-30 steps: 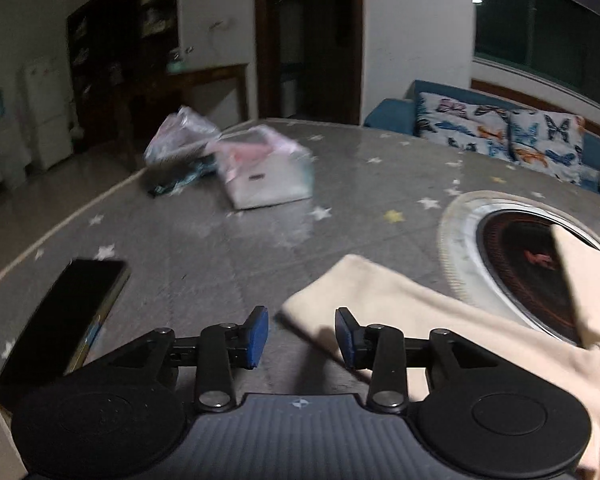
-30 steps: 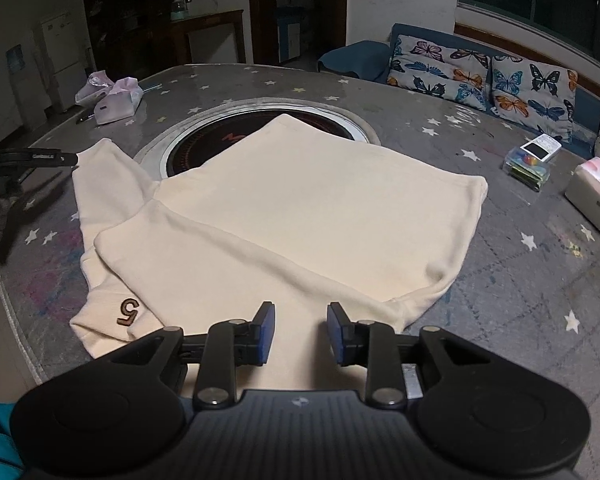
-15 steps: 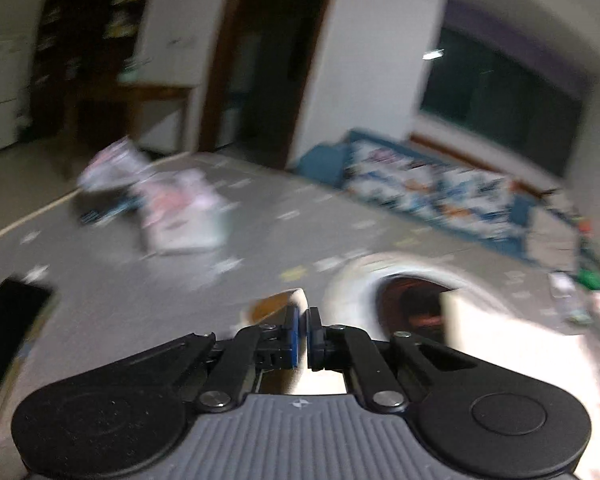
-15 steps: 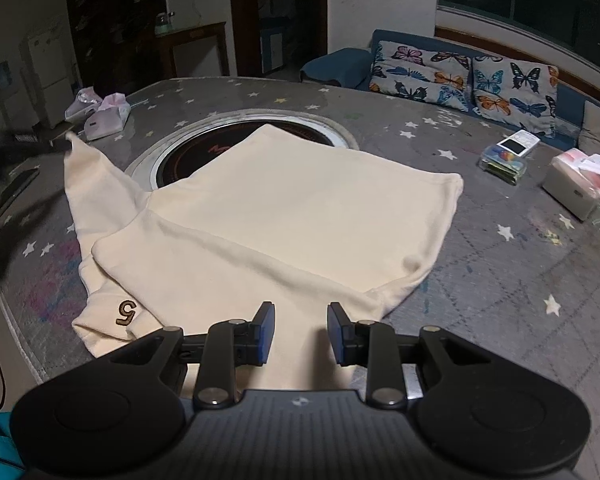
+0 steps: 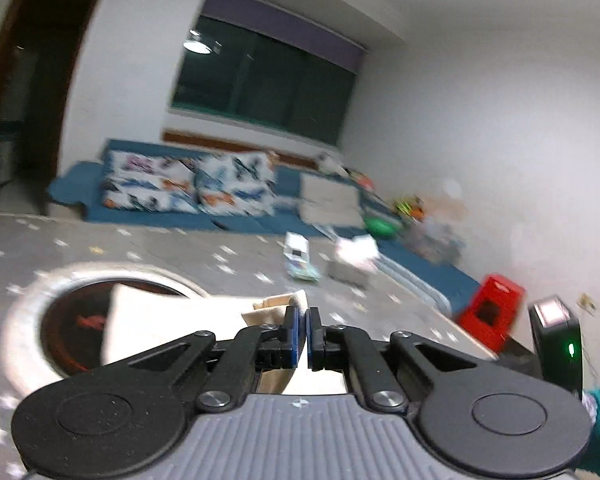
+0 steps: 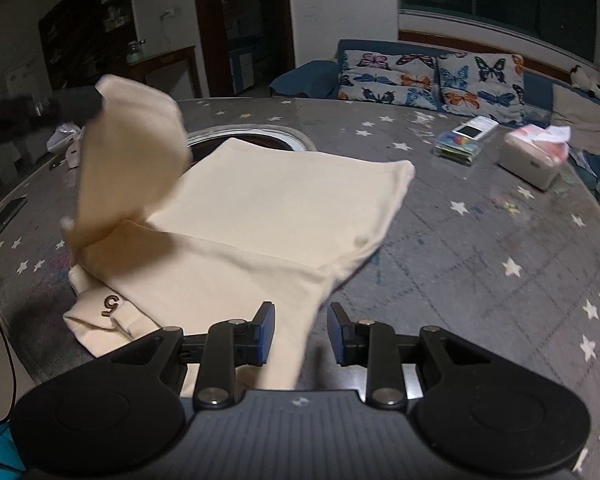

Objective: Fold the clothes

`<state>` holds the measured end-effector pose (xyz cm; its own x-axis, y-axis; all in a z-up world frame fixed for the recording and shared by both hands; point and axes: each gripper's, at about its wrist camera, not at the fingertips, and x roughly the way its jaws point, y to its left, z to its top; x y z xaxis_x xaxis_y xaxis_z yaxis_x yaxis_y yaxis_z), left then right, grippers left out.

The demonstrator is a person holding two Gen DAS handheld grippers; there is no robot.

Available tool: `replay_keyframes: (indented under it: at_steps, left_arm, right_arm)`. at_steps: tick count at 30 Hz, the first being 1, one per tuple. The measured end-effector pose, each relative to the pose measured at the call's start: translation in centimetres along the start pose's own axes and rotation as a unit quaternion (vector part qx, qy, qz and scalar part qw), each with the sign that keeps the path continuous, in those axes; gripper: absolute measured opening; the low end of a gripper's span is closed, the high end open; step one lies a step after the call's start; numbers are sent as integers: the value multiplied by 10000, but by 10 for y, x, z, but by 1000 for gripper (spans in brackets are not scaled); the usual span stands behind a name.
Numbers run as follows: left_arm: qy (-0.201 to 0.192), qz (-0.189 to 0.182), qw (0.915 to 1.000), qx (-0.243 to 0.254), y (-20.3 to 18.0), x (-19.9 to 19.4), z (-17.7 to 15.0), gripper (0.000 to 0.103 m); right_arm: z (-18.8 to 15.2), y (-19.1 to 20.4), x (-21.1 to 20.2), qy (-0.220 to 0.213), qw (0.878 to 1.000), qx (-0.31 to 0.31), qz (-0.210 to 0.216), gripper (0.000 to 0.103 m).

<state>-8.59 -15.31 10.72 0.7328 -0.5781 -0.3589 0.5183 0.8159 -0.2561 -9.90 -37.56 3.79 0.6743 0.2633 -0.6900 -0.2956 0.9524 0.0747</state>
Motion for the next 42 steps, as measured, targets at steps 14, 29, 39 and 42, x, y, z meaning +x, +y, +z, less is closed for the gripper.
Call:
replay_keyframes:
  at_steps: [14,29,39,42]
  left_arm:
    - [1125,-431,9921,354,-4,32,-53,15]
    - [1092,913,9898,25,90,4,-51,15]
    - [1109,1058,9882,20,98,14,-55,15]
    - [1081,1025,9888,34,95,13,-51,15]
  right_arm:
    - [-3,-13,-9,-134,9995,287,23,28]
    - [10,5,39,131,9986,276,427,19]
    - [22,14,31,-71,9999,45,102,8]
    - [22,15,36,-34,9999,-5,130,9]
